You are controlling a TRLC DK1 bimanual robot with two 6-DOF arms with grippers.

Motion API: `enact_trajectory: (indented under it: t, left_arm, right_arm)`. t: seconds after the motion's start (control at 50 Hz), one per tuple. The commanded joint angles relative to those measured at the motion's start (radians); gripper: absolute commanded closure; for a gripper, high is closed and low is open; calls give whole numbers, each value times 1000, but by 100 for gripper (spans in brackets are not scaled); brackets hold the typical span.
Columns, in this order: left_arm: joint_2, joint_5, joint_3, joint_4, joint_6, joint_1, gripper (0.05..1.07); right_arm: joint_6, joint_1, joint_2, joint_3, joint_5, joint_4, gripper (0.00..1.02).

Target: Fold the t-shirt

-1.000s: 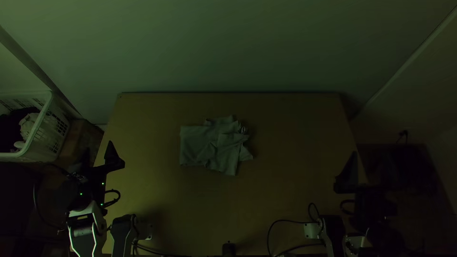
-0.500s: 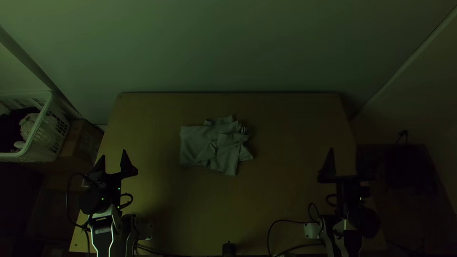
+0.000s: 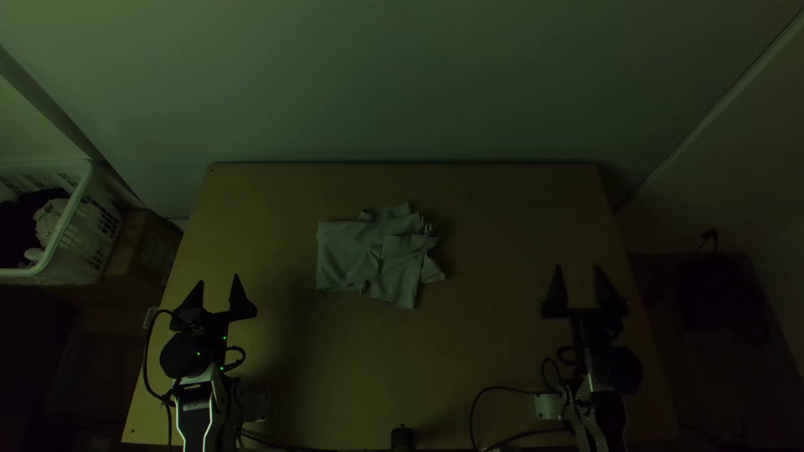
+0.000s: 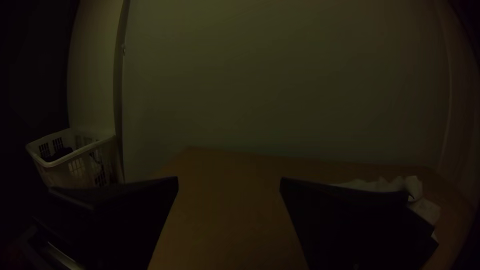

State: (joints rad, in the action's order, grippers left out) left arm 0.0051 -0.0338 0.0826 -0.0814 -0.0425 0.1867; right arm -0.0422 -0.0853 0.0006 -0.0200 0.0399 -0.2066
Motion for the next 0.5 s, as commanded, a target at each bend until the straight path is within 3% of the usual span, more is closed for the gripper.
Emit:
enact_trajectory:
  t: [0.0,0.1,0.3,0.48]
  left_arm:
    - [-1,15,-35,-34,18,-10,9]
    - [-5,35,-29,-78,15,-24,9]
    - [-5,35,-24,-100,20,-1,9]
    - [-5,35,-24,-100,18,-1,9]
  right_arm:
    - [-64,-7,-7,17,35,110,4]
    - [-119,-4,-7,15,45,193,4]
    - [-81,68,6,12,43,207,4]
    - [-79,68,-4,12,41,204,4]
